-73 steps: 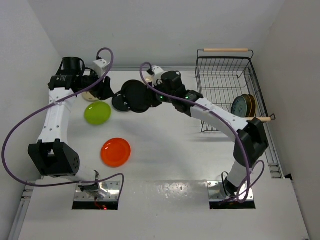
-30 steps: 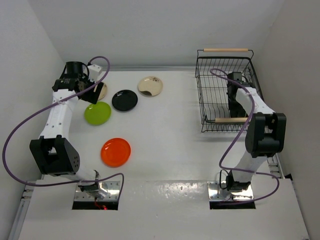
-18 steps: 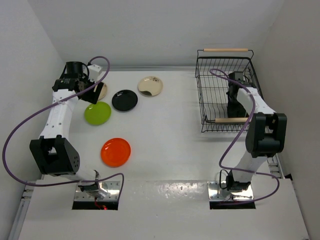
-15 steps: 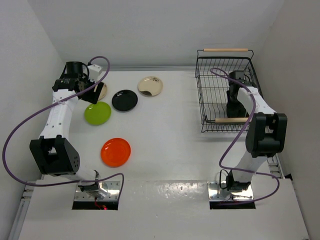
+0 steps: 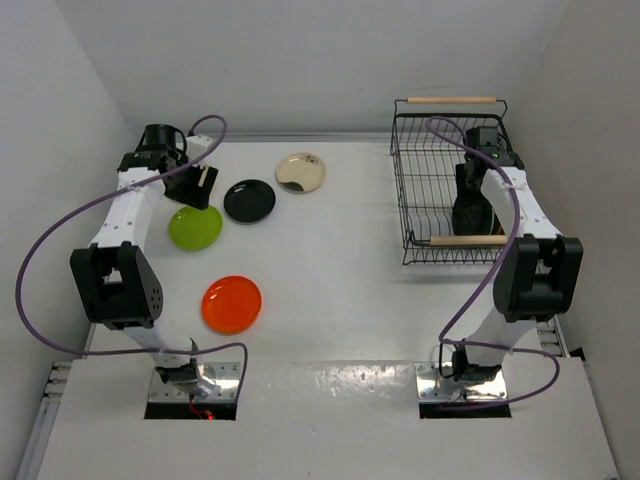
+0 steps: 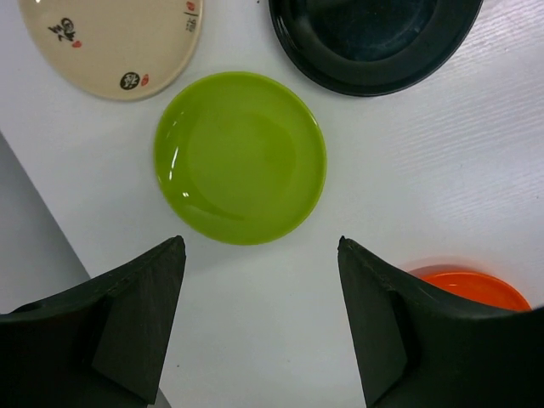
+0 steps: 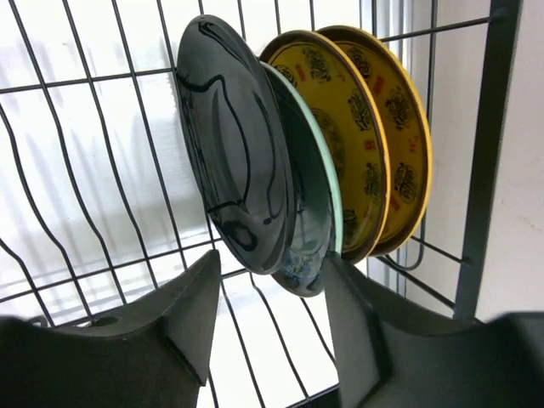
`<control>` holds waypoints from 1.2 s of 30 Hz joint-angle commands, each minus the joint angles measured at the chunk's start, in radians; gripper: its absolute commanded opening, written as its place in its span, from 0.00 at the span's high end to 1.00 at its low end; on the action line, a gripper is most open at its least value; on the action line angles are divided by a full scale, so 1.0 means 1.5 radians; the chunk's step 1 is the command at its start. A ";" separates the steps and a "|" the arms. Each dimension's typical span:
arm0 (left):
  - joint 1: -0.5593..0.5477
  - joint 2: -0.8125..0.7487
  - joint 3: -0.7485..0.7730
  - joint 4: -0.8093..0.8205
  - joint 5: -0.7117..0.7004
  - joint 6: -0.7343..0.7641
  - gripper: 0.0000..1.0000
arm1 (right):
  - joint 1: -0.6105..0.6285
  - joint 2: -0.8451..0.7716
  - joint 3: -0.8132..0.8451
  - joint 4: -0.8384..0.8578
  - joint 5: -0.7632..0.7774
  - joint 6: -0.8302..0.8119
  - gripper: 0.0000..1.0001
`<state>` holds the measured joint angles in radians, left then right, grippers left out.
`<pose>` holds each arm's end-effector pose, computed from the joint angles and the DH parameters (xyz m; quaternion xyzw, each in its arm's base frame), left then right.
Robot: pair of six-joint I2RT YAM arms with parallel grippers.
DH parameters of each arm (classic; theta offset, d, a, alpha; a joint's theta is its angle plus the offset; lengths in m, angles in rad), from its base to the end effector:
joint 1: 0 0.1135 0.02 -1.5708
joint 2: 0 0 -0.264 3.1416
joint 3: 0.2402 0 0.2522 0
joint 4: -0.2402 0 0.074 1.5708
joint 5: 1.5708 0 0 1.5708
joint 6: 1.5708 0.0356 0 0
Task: Load the plates into the dish rack
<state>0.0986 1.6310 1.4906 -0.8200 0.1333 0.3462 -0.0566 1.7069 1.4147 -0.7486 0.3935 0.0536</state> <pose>0.3482 0.0297 0.3126 0.1374 0.9419 0.0042 0.3064 0.3604 -0.0341 0.2697 0.1033 0.9422 -0.1890 0.2566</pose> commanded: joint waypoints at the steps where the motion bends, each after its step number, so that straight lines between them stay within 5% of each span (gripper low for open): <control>1: -0.003 0.004 0.041 0.015 0.032 -0.014 0.23 | 0.007 -0.031 0.024 -0.028 0.027 0.014 0.44; 3: -0.009 0.014 0.050 0.021 0.041 -0.008 0.23 | 0.010 -0.043 0.024 -0.026 0.025 0.029 0.30; 6: -0.017 0.059 0.066 0.029 0.090 -0.026 0.23 | 0.021 -0.095 0.025 -0.005 -0.002 0.043 0.21; 18: -0.034 0.414 0.308 0.079 0.045 -0.134 0.24 | 0.198 -0.213 -0.018 0.092 -0.036 0.028 0.19; 25: -0.056 0.482 0.280 0.054 0.102 -0.112 0.27 | 0.258 -0.242 -0.038 0.098 -0.001 0.018 0.19; 29: -0.056 0.510 0.279 0.020 0.169 -0.088 0.57 | 0.276 -0.240 -0.035 0.112 0.004 0.013 0.19; 32: -0.056 0.510 0.279 -0.003 0.216 -0.065 0.95 | 0.288 -0.232 -0.033 0.123 -0.002 0.017 0.19; 36: -0.056 0.470 0.272 -0.019 0.287 -0.048 1.00 | 0.311 -0.213 -0.029 0.122 -0.060 0.018 0.19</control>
<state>0.0265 2.3409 1.9244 -0.7830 0.4831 0.2104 0.3786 1.3777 1.3621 -0.6094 0.3595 0.0818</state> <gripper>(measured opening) 0.035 0.806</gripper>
